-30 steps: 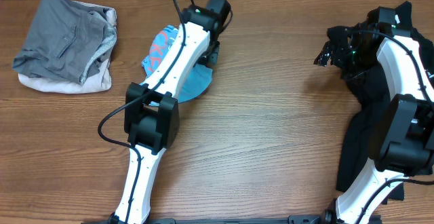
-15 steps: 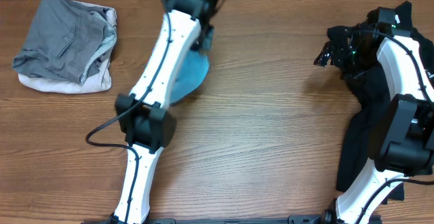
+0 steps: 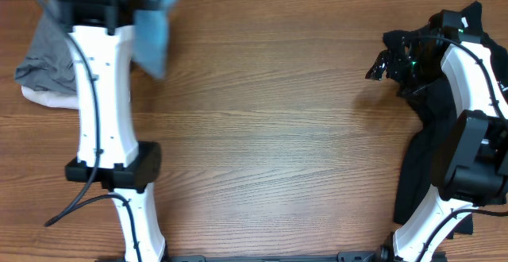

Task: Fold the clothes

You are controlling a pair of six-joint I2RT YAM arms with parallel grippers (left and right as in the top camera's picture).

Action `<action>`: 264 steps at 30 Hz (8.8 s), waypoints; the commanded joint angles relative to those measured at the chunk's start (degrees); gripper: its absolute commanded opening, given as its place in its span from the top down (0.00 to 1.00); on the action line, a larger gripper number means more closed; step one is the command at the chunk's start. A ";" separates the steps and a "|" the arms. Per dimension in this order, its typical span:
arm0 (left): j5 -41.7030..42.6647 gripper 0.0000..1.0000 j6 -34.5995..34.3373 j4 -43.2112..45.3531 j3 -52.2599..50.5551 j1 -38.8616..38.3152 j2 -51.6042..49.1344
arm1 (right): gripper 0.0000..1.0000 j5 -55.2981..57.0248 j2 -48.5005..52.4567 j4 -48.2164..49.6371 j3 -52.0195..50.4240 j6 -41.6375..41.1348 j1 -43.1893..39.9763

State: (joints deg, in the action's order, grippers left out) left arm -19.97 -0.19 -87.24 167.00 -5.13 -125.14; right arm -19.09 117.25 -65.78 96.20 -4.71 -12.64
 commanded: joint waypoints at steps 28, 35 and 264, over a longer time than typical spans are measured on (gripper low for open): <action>5.84 0.96 20.76 47.78 -30.03 28.70 0.74 | 0.00 -0.52 -2.75 -8.28 0.98 -0.07 0.74; 13.77 0.96 19.85 56.11 -47.76 21.62 0.74 | 0.00 -0.50 -2.75 -8.31 0.98 -0.04 0.74; 37.94 0.00 0.61 84.50 -166.72 9.99 124.87 | 0.00 9.42 -117.09 62.18 -95.76 3.21 18.05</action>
State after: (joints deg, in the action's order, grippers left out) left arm 18.41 -0.08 -2.98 0.60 4.27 -0.86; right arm -9.65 0.64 -3.90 1.06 -1.32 5.34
